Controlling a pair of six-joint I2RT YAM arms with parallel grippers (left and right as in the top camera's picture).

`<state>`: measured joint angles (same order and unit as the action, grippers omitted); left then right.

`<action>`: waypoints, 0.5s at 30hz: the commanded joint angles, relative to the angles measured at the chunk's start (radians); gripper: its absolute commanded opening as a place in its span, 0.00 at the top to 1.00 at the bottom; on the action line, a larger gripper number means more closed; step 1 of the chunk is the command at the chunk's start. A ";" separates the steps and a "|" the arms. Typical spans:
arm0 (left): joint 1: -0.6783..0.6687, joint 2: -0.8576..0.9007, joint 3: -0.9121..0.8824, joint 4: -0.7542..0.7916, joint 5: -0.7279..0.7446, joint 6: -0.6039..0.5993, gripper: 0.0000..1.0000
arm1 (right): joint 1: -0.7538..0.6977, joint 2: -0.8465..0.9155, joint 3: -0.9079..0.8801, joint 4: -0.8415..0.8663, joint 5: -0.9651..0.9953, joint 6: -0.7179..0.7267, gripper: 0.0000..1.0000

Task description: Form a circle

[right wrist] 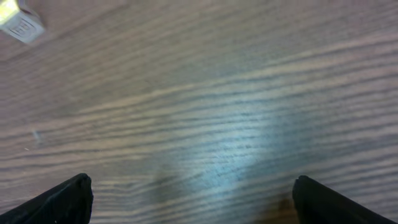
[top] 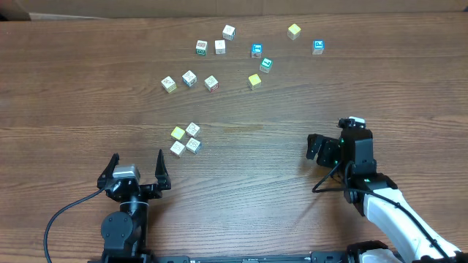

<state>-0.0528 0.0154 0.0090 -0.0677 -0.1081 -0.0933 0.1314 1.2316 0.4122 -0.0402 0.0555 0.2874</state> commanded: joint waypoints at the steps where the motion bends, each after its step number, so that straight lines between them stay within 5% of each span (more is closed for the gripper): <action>1: -0.006 -0.012 -0.004 0.001 0.005 0.030 0.01 | -0.003 -0.035 -0.058 0.062 -0.025 -0.004 0.00; 15: -0.006 -0.012 -0.004 0.001 0.005 0.030 0.00 | -0.003 -0.322 -0.301 0.229 -0.035 -0.004 0.00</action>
<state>-0.0528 0.0154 0.0090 -0.0677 -0.1081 -0.0933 0.1314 0.9787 0.1501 0.1753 0.0257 0.2874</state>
